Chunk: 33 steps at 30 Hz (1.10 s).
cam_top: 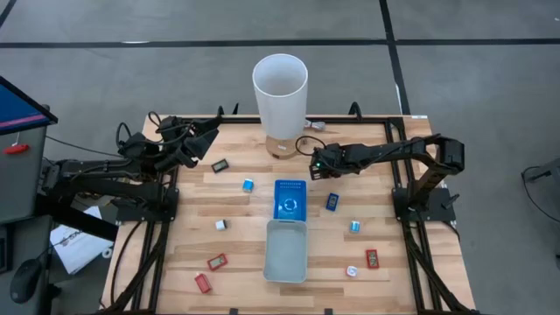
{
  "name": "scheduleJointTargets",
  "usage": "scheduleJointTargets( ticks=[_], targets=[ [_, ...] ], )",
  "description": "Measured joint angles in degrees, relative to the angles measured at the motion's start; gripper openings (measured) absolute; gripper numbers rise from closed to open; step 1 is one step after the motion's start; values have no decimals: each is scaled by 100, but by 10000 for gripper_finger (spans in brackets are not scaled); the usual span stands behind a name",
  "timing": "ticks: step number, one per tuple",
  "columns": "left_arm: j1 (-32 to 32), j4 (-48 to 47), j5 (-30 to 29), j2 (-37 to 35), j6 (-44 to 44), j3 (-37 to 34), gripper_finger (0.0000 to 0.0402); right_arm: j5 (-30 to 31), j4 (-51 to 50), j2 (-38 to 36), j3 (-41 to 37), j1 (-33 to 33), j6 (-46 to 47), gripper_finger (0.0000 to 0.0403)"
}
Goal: Pick & Place Office items
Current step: Put the top red charger adapter into the gray bin
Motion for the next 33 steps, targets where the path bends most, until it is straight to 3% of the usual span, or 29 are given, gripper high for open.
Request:
scheduleJointTargets(
  ticks=[6,11,18,25,29,33],
  targets=[
    [-3,-13,120,0,-19,0,351,-167,-211,-51,7,161,3,110],
    [-155,-57,223,0,-26,0,351,-490,-555,-432,-2,717,16,110],
    [-630,-521,223,-55,-26,0,351,-491,-1268,-1753,-2,2184,576,110],
    [-1117,-1100,221,-56,-26,-2,351,-472,-686,-2986,2,3775,1131,110],
    [-1285,-1407,221,-55,-26,-2,351,-466,-266,-3075,359,4379,786,110],
    [-1399,-1771,220,-54,-26,-2,351,-469,-265,-2630,1040,4474,-167,110]
  ],
)
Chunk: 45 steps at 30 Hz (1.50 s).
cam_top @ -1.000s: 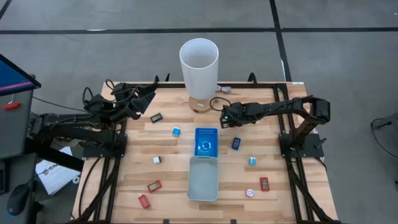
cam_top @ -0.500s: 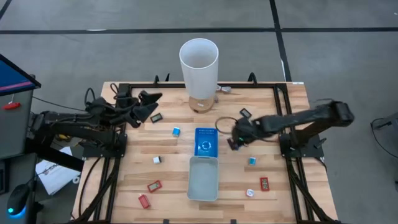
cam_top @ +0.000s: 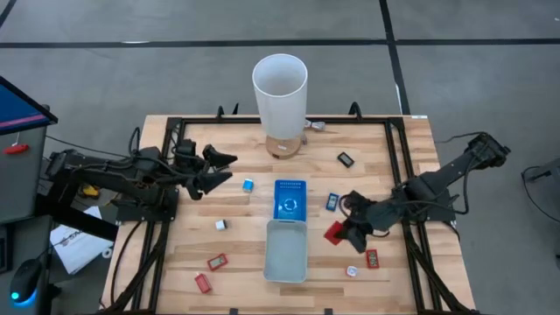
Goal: Pick & Place Office items
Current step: Put the top red charger adapter into the gray bin
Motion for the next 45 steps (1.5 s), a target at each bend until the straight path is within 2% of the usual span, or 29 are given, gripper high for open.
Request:
scheduleJointTargets(
  ticks=[6,11,15,19,25,30,33,37,45],
  targets=[
    [-271,-325,-1,-1,70,0,351,-201,-195,1178,1530,-188,-1885,110],
    [-427,-360,-3,-1,245,0,351,-954,-1510,2380,3178,-502,-2899,110],
    [-426,-371,-16,-1,383,0,351,-1057,-2736,3264,4483,-743,-3956,110],
    [-426,-373,-129,-1,552,0,351,-1220,-3003,3861,5140,-1063,-4653,110],
    [-426,-816,-186,-55,569,0,351,-1324,-2797,4423,5176,-1335,-5157,110],
    [-426,-1557,-574,-299,715,0,351,-1318,-2539,4684,5176,-1192,-5178,110],
    [-424,-1888,-919,-518,844,-2,351,-1267,-2348,4698,5068,-1023,-4965,110],
    [-424,-2306,-1369,-873,959,-2,351,-893,-2026,4665,4706,-779,-4496,110],
    [-424,-2629,-1485,-1375,929,0,351,-243,-1062,4695,3954,-511,-3393,110]
  ],
)
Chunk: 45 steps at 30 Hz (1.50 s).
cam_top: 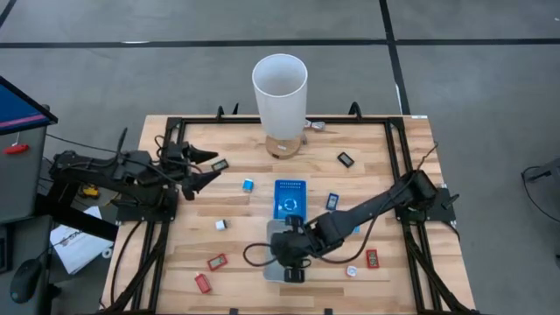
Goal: Pick & Place Office items
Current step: Put the top red charger adapter into the gray bin
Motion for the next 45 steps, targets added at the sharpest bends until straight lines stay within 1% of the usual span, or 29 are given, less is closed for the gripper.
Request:
scheduleJointTargets(
  ticks=[4,11,19,22,24,26,29,32,37,39,41,42,45],
  targets=[
    [-2,9,22,-152,-11,0,351,206,10,-1,-313,-8,276,110],
    [-133,-26,52,-180,-17,0,351,175,31,0,-374,-237,120,110],
    [-305,-184,38,-180,-80,0,351,-93,-24,0,-374,-602,-570,110],
    [-306,-296,34,-180,-139,0,351,-368,-30,0,-374,-663,-773,110],
    [-310,-310,34,-180,-148,0,351,-381,78,-2,-477,-663,-867,110],
    [-310,-300,34,-180,-148,0,351,-418,210,0,-670,-673,-809,110],
    [-310,-296,32,-180,-141,0,351,-636,385,2,-898,-670,-683,110],
    [-308,-295,32,-180,-137,0,351,-580,634,2,-1114,-630,-518,110],
    [-308,-294,24,-167,-122,0,351,-508,757,17,-1173,-574,-478,110],
    [-304,-287,21,-141,-120,0,351,-510,784,149,-1197,-572,-473,110],
    [-304,-297,21,-96,-122,0,351,-639,752,281,-1219,-570,-476,110],
    [-304,-294,21,-72,-122,0,351,-744,937,365,-1170,-572,-477,110],
    [-304,-300,21,-13,-142,0,351,-772,868,482,-1171,-535,-474,110]
  ],
)
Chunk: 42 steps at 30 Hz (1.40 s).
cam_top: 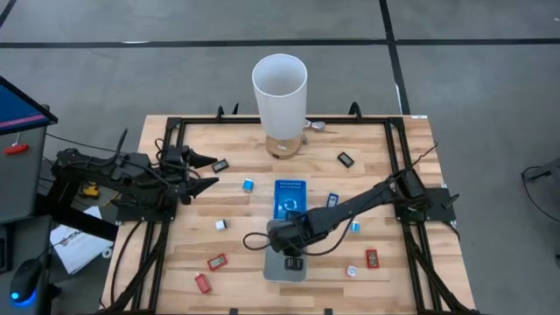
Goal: Pick & Place Office items
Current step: Put the top red charger adapter into the gray bin, then put the red charger adapter into the gray bin
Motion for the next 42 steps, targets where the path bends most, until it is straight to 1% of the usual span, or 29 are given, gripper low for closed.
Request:
scheduleJointTargets(
  ticks=[1,3,5,10,15,22,25,30,33,37,42],
  targets=[
    [0,-14,-1,-2,-8,0,351,5,131,68,19,8,26,110],
    [-1,-44,0,37,-48,0,351,47,-39,101,-3,33,37,110],
    [0,-72,1,48,-76,2,351,40,93,89,15,64,41,110],
    [-2,-92,24,92,-110,2,351,20,-58,86,5,59,99,110],
    [0,-87,31,113,-104,2,351,133,-123,79,8,50,142,125],
    [-2,-85,42,113,-109,2,351,153,-86,79,8,-75,147,116],
    [-2,-85,51,113,-111,2,351,155,-64,79,8,-129,157,131],
    [-2,-82,57,113,-112,2,351,276,-32,79,8,-144,255,179],
    [-2,-82,55,113,-89,2,351,281,15,79,8,-138,256,199],
    [-2,-82,53,113,16,2,351,284,13,79,10,-133,282,211],
    [-4,-82,46,113,63,2,351,313,11,79,10,-131,341,213]
  ],
)
